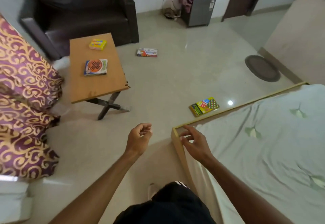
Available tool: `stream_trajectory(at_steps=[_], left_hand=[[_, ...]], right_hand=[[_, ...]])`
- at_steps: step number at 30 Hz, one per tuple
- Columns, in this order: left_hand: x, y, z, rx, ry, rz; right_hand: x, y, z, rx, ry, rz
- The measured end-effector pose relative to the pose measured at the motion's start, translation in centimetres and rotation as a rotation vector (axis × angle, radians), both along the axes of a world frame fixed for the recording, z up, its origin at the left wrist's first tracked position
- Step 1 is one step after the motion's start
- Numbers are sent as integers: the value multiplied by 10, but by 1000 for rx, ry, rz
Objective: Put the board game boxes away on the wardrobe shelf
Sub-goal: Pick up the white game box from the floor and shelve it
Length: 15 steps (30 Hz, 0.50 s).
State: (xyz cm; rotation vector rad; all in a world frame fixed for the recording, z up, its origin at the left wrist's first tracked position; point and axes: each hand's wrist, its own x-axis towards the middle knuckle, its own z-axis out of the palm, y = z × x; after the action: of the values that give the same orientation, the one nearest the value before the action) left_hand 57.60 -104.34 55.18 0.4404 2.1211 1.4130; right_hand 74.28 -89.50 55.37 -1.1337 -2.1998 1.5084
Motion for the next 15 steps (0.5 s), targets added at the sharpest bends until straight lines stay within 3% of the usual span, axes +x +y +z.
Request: stream_trajectory(at_steps=[15], left_hand=[[-338,215,-21,-48,-29,-11]], right_hand=[[-343,232,-19,-54,20,28]])
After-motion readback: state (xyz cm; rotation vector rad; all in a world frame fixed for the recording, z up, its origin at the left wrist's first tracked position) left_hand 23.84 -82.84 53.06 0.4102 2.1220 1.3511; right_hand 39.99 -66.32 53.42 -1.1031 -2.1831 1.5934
